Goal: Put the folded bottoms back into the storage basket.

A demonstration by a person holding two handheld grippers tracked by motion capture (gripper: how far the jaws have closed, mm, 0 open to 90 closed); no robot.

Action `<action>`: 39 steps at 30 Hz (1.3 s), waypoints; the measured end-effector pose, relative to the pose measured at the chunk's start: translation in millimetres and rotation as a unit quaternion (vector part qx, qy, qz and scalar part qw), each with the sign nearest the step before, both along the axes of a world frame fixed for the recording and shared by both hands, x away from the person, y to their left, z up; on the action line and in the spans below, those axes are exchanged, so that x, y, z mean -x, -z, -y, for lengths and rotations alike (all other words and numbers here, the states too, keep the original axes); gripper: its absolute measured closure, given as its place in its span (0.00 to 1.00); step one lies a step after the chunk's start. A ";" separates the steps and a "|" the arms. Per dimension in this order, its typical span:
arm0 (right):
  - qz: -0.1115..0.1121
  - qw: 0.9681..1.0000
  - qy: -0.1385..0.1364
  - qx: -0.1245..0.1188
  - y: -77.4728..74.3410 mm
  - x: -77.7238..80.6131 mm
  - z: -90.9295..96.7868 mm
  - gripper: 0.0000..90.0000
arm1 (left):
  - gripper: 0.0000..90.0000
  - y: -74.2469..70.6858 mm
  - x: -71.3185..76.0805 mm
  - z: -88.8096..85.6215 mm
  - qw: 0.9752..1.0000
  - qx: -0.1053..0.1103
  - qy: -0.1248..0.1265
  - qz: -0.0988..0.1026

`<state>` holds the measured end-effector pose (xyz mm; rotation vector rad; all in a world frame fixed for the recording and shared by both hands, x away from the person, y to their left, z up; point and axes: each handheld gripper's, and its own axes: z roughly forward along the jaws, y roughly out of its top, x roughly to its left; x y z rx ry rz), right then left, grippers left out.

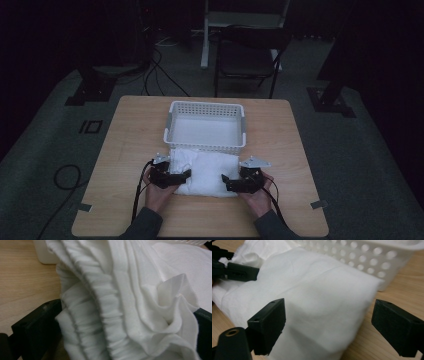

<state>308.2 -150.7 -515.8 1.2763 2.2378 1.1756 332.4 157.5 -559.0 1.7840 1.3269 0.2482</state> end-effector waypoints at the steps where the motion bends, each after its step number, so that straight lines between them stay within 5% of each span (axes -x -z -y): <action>1: -0.007 1.000 0.000 -0.001 3.6 -2.5 -1.0 0.12 | 0.00 0.1 0.1 -0.1 1.000 0.000 0.000 0.001; 13: -0.064 0.997 0.012 -0.035 28.0 -16.8 0.4 0.10 | 0.00 1.2 0.0 -1.4 1.000 0.010 0.009 0.003; 18: -0.097 0.993 0.009 -0.067 35.5 -23.4 5.6 0.10 | 0.00 1.3 -0.4 -1.8 1.000 0.012 0.015 0.003; 27: -0.104 0.991 -0.021 -0.088 37.6 -28.7 9.0 0.13 | 0.01 0.7 -1.3 -1.7 1.000 0.014 0.028 0.000; 32: -0.115 0.985 -0.037 -0.120 39.7 -33.5 10.9 0.26 | 0.07 0.1 -1.5 -2.4 0.999 0.022 0.042 -0.005; 33: -0.128 0.980 -0.039 -0.148 42.4 -37.4 12.3 0.37 | 0.11 -0.2 -1.4 -2.8 0.999 0.026 0.046 -0.007; 34: -0.128 0.980 -0.039 -0.148 42.4 -37.4 12.3 0.37 | 0.11 -0.4 -1.2 -2.9 0.998 0.030 0.046 -0.010; 39: -0.160 0.967 -0.047 -0.193 47.9 -43.2 15.4 0.53 | 0.31 0.4 0.1 -5.9 0.996 0.061 0.056 -0.027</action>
